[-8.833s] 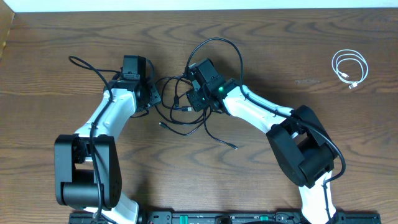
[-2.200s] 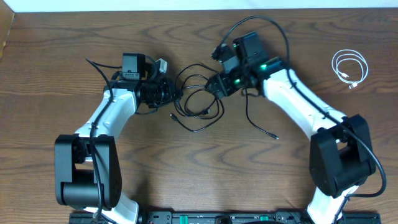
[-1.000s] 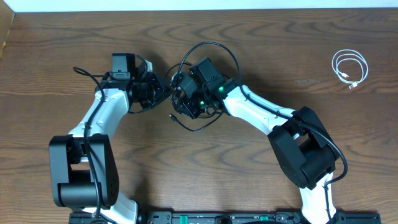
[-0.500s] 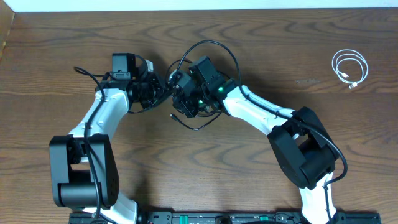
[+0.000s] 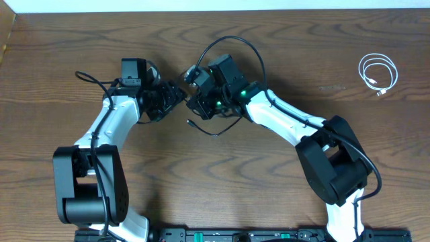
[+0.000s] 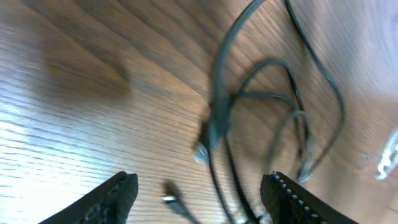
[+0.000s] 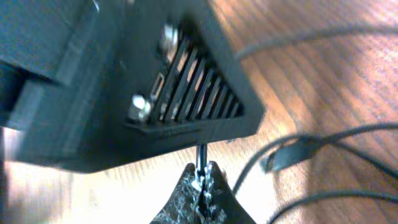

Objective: Untangle cables

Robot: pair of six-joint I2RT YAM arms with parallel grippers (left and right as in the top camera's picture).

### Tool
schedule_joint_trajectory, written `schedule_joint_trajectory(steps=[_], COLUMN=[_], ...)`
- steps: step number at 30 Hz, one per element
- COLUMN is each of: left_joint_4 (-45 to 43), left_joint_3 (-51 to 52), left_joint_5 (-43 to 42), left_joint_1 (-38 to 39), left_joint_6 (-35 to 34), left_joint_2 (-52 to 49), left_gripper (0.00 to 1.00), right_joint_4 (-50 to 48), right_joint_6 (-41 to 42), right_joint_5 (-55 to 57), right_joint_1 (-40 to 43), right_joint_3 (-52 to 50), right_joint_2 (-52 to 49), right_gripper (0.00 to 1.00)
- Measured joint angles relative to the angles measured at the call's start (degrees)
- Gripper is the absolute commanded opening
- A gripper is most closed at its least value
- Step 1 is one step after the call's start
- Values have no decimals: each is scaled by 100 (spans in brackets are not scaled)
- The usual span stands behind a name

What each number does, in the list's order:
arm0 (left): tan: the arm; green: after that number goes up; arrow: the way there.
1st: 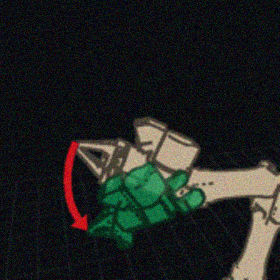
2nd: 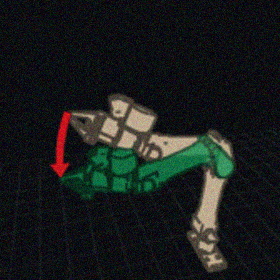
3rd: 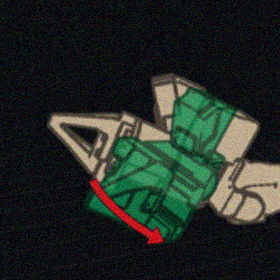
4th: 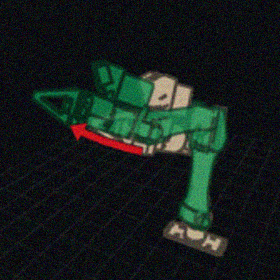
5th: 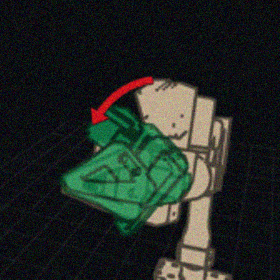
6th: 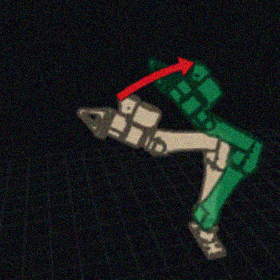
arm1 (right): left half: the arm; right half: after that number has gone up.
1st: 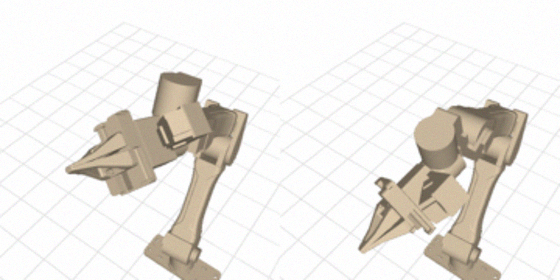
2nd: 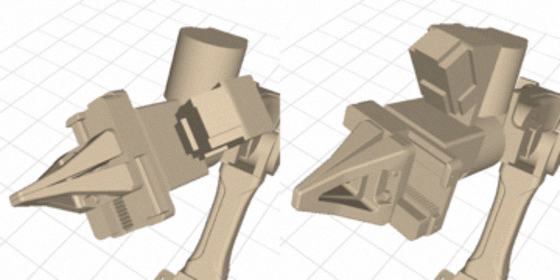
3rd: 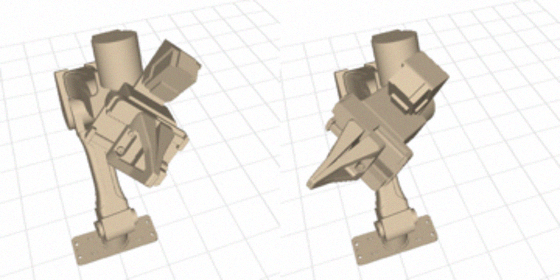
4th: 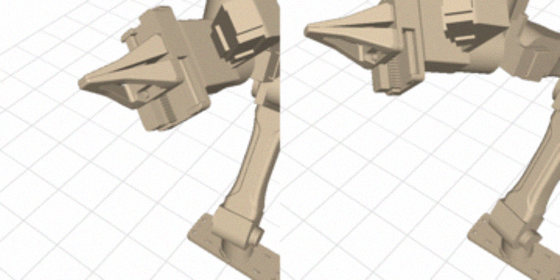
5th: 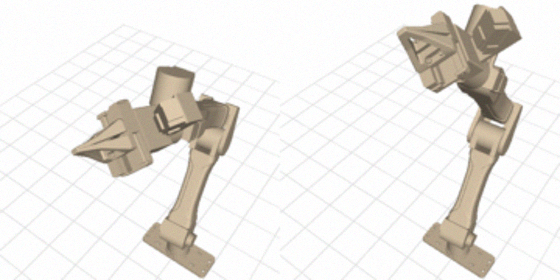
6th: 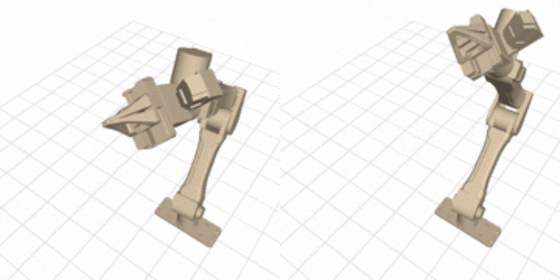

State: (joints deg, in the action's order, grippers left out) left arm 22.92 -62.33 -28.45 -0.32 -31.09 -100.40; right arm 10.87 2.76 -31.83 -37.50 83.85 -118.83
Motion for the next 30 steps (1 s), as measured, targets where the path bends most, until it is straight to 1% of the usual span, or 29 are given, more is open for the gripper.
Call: schedule_joint_trajectory(steps=[2,6,7,10,12,14,19,21,25,30], left_joint_4=[9,63,66,68,68,68,66,70,125,136], left_joint_3=[0,0,0,0,0,0,0,0,0,0], left_joint_5=[129,313,343,448,483,492,614,675,743,780], left_joint_1=[0,0,0,0,0,0,0,0,0,-2], left_joint_6=[0,26,15,2,2,4,2,2,2,2], left_joint_2=[0,0,0,0,0,0,0,0,0,0], left_gripper=[69,86,88,89,84,84,84,84,84,85], right_joint_4=[-144,-468,-490,-466,-391,-254,219,398,675,774], right_joint_6=[190,518,568,697,754,776,557,417,131,-66], right_joint_5=[-11,-15,-13,17,61,92,125,151,249,496], right_joint_1=[11,76,103,168,181,181,179,173,127,-22], right_joint_3=[-2,-2,-2,-2,-2,-2,-2,-2,-2,-2], right_joint_2=[31,96,114,136,136,136,142,146,146,146], right_gripper=[1,1,1,1,1,1,18,21,24,29])
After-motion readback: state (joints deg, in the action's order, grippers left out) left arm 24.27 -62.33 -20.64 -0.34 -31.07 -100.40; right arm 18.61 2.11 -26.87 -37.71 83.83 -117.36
